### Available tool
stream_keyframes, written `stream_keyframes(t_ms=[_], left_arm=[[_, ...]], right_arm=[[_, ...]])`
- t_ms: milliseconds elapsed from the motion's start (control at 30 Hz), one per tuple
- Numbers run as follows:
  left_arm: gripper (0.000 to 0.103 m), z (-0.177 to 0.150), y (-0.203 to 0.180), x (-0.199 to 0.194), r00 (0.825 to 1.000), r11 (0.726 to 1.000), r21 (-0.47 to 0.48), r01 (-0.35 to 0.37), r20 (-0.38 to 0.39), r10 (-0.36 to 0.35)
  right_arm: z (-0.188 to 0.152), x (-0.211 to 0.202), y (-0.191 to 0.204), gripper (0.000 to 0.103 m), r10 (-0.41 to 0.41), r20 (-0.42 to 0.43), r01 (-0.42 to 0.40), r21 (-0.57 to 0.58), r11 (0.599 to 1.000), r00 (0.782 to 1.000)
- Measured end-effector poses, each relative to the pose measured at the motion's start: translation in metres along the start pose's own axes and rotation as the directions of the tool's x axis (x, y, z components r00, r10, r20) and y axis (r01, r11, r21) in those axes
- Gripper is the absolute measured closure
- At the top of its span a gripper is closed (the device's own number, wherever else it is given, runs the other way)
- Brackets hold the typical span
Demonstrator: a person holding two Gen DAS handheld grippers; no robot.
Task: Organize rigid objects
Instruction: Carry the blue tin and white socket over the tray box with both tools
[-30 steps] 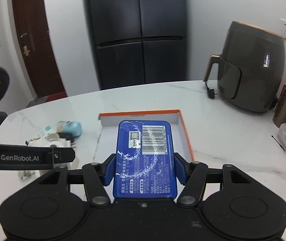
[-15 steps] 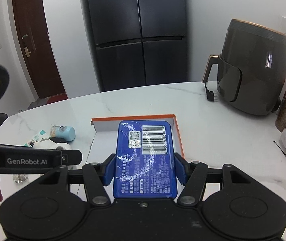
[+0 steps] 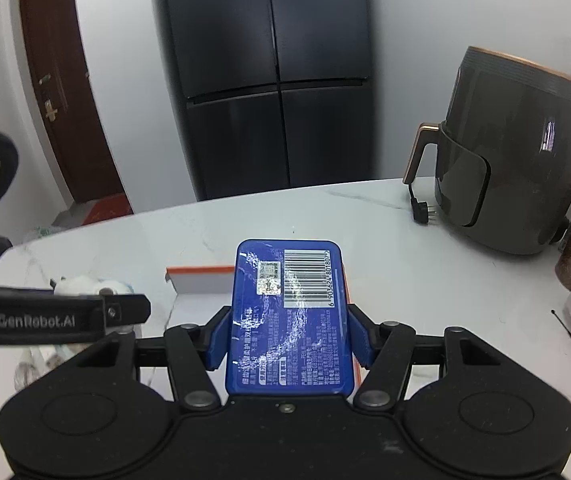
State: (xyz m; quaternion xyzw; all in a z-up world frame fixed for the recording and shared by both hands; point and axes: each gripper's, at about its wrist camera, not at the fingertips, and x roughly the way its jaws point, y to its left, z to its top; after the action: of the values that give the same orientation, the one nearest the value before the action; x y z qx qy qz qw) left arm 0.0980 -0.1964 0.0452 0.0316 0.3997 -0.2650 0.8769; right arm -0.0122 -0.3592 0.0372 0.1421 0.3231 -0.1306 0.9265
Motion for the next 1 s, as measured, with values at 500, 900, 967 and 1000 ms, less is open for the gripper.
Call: stream_keyframes(t_ms=[500, 900, 967, 1000], left_arm=[[0.029, 0.019, -0.006, 0.014, 0.998, 0.998, -0.012, -0.058, -0.005, 0.058], [0.029, 0.005, 0.003, 0.042, 0.994, 0.996, -0.045, -0.081, -0.077, 0.077], [0.029, 0.003, 0.005, 0.047, 0.993, 0.995, -0.050, -0.084, -0.088, 0.079], [0.029, 0.003, 0.005, 0.049, 0.992, 0.995, -0.053, -0.085, -0.093, 0.080]], right_arm=[[0.049, 0.010, -0.002, 0.031, 0.044, -0.007, -0.045, -0.039, 0.998, 0.999], [0.036, 0.047, 0.001, 0.031, 0.034, -0.085, -0.037, -0.034, 0.999, 0.996], [0.034, 0.053, 0.000, 0.031, 0.030, -0.095, -0.034, -0.040, 0.999, 0.995], [0.033, 0.056, 0.000, 0.031, 0.032, -0.100, -0.036, -0.038, 0.999, 0.994]])
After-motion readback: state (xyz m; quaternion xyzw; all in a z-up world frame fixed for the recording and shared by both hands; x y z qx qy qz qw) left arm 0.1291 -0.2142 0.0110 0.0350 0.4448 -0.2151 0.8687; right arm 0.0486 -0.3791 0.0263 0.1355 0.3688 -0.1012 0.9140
